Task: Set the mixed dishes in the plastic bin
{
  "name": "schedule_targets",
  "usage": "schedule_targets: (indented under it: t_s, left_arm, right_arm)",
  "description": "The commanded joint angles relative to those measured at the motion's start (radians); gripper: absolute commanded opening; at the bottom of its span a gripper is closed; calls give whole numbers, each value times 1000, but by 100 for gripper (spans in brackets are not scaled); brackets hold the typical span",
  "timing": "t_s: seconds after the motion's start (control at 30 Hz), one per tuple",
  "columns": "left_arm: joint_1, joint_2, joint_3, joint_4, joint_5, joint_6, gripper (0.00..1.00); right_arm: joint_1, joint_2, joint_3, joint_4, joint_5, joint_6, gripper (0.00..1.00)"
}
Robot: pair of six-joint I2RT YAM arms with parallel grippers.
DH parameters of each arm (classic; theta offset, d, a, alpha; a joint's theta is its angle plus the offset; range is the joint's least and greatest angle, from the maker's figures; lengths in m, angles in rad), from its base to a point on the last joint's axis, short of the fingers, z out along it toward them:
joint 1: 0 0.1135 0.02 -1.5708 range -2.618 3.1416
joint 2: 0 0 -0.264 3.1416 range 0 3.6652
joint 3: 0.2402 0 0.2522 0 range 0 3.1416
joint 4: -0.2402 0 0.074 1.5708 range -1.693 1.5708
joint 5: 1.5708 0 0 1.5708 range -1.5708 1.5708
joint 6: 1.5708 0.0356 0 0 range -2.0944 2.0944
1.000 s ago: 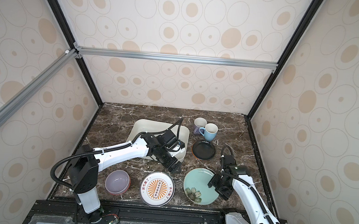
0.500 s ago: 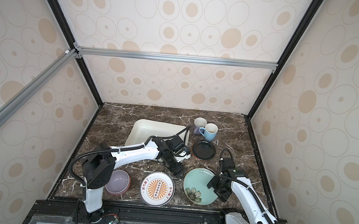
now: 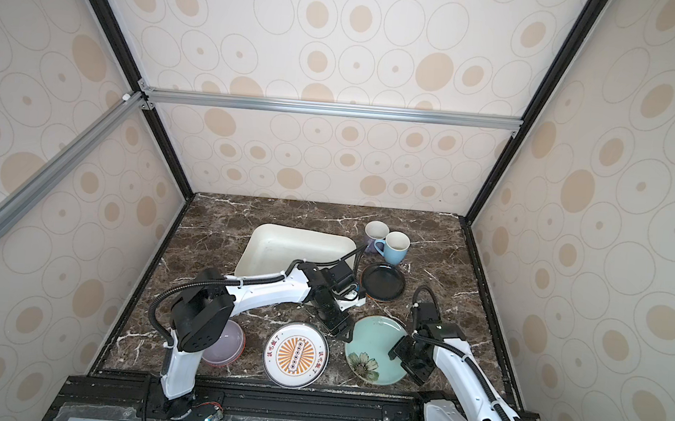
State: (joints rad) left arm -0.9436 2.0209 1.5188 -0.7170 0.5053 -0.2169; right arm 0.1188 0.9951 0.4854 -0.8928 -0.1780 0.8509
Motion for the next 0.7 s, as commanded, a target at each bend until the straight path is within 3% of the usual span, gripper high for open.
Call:
schedule_targets:
  t_s: [0.0,0.27,0.67]
  left_arm:
    - [-11,18,23,8,25,29,70]
    - [-12,30,-18,71,48,7,64]
    - [-17,97,2,79,51,15,27]
  right_arm:
    - [6,3,-13,22,-3,25,68]
    - [6,20,-13,67,-16,3,64]
    - [5,-2,-46,111,-3,-5,57]
